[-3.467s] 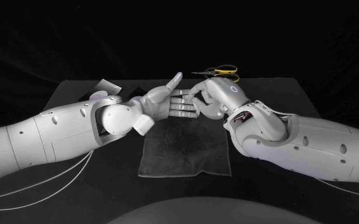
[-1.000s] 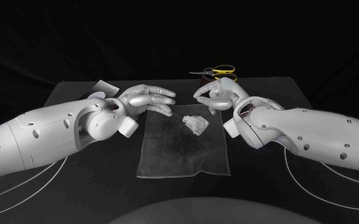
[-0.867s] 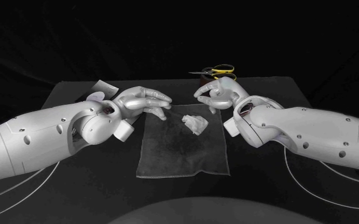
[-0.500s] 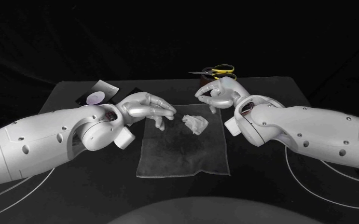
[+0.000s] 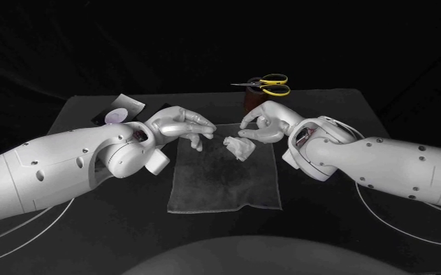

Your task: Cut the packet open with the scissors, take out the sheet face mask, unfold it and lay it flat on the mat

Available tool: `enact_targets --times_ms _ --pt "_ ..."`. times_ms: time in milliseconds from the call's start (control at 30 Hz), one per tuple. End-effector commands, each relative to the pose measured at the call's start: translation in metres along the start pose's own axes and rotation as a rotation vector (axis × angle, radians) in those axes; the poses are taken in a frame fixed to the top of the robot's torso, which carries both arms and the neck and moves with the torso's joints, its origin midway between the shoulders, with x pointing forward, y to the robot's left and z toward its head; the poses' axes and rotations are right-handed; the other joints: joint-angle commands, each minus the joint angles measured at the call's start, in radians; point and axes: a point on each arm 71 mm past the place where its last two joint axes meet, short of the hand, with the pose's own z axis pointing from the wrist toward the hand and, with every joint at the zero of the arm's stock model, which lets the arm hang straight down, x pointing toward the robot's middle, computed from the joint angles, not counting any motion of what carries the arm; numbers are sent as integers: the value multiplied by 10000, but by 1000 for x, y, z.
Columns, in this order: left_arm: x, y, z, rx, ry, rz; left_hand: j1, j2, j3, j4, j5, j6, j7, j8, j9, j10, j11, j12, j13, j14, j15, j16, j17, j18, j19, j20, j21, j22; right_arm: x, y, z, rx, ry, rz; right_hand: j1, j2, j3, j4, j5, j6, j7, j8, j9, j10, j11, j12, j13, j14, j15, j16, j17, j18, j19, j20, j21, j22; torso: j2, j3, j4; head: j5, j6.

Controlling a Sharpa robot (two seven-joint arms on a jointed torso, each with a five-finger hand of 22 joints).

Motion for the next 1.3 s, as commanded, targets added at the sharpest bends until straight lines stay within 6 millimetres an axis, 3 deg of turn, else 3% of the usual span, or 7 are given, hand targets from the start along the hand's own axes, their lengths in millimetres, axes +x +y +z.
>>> enact_targets --times_ms 33,333,467,700,1000,1167,1300 --pt "-2 2 4 -364 -550 -104 -122 -126 50 247 32 65 -62 -34 45 109 -79 308 204 398 -85 832 775 132 245 -52 250 110 4 3 4 -449 -637 -2523 4 -8 -194 98 50 185 -35 -6 -27 475 -58 -13 1233 731 -9 -6 1345 127 70 56 49 -4 8 12 14 -12 -89" --pt "3 5 13 -801 -692 -108 -156 -543 194 1104 32 27 -212 118 209 -201 -267 1863 1277 1648 -211 3431 4008 124 563 -196 991 512 20 3 16 -403 -1127 -3665 27 58 -440 261 50 448 -129 37 -83 499 -139 22 1235 766 -75 44 1432 116 173 20 112 24 59 -3 44 -4 -149" --pt "2 6 15 -925 -871 -90 -86 -671 264 1390 30 -22 -245 191 275 -397 -268 2531 1735 1955 -243 3931 4737 95 697 -226 1347 846 26 2 21 -432 -1243 -4021 39 36 -482 272 51 452 -134 25 -98 495 -145 -2 1221 756 -81 21 1386 123 164 16 62 -1 103 1 58 18 -149" --pt "1 9 20 -1170 -1126 -67 174 -911 501 1951 22 -116 -309 447 466 -920 -361 4210 2861 2772 -312 5043 6655 -330 2126 -313 3433 3559 36 0 28 -434 -1159 -4477 73 6 -548 288 50 437 -131 -9 -129 474 -145 -80 1179 742 -85 -8 1332 128 149 11 -3 -33 207 7 73 26 -149" --pt "2 12 25 -1371 -1177 -91 278 -969 624 2166 25 -177 -324 567 550 -1090 -359 4818 3248 2928 -321 5253 7056 -419 2343 -322 3900 4168 43 -2 32 -403 -902 -4555 197 115 -577 326 54 556 -168 6 -160 479 -170 -41 1194 759 -98 28 1405 117 168 6 16 -19 290 9 74 17 -149" --pt "3 13 25 -1476 -1137 -108 294 -975 648 2216 25 -188 -327 595 570 -1108 -363 4943 3322 2989 -325 5313 7191 -432 2378 -323 3980 4267 43 -2 31 -515 -991 -4439 703 624 -295 279 43 1054 -404 179 -168 563 -365 219 1312 833 -247 160 1650 74 349 -40 303 135 282 16 81 13 -149" --pt "3 14 26 -1569 -1096 -119 292 -983 653 2239 25 -195 -325 604 576 -1124 -362 4982 3347 2987 -325 5315 7184 -433 2376 -324 3995 4279 44 -2 30 -646 -968 -4295 960 836 -60 211 38 1311 -563 274 -169 712 -507 809 1608 937 -375 370 2056 6 572 -94 718 358 279 21 75 25 -149"
